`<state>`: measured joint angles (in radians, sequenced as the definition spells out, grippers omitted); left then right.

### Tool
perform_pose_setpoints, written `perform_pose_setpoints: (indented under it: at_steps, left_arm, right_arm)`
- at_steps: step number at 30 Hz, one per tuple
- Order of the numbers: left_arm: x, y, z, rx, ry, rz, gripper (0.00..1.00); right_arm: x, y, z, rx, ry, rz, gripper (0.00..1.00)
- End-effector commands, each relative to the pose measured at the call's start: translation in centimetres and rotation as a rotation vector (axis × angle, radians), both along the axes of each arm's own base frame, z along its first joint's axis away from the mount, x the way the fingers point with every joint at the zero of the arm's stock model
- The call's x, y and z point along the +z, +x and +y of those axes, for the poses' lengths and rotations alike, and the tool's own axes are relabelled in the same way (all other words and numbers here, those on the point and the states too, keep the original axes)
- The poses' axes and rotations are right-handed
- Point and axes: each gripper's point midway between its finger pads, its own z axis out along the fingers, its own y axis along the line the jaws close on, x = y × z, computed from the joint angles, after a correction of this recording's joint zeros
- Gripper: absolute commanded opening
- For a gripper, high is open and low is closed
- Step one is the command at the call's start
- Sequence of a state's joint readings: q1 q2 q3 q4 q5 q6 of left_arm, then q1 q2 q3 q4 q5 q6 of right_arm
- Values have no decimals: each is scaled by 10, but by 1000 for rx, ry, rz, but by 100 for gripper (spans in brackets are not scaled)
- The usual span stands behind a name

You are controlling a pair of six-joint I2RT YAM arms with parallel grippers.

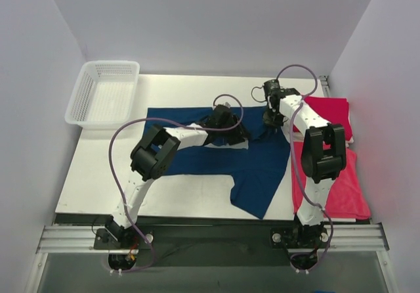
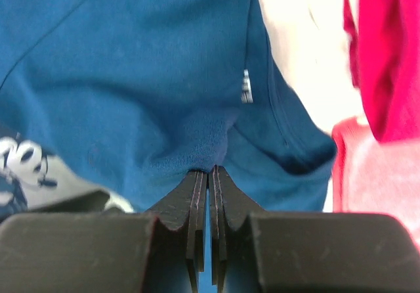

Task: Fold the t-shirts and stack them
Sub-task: Fold the flattened tshirt in 1/3 of the way

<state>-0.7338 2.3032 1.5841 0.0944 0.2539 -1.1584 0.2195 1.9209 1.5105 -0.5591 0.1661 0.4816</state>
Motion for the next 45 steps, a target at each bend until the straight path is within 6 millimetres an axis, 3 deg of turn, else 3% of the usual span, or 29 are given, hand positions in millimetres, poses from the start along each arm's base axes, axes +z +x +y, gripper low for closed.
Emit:
perform_pose_setpoints:
  at_steps: [1,7,12,25,33,37,42,45]
  left_arm:
    - [17,10,-16,-14,-26,-85,53]
    - [20,5,-24,-48,-13,-121,53]
    - [23,8,-29,-61,0,-148,53]
    - [0,21,-33,-37,111,-183,50]
    - [-21,22,-30,-38,186,-184,33]
    - [-26,23,-28,-43,204,-187,15]
    - [-25,24,-24,-47,226,-205,0]
    - [-20,25,-22,-51,242,-227,0]
  right_arm:
    - [-7,22,-1,-7,-3,-13,0]
    - [-28,40,-6,-33,-9,-1,0]
    - [-33,53,-14,-60,-18,-15,0]
    - [-49,51,-18,-81,-4,20,0]
    - [-53,48,-16,-78,9,32,0]
    - [-55,45,-16,-81,13,41,0]
    - [-57,43,-14,-81,20,46,0]
    - [-55,41,-15,-83,20,44,0]
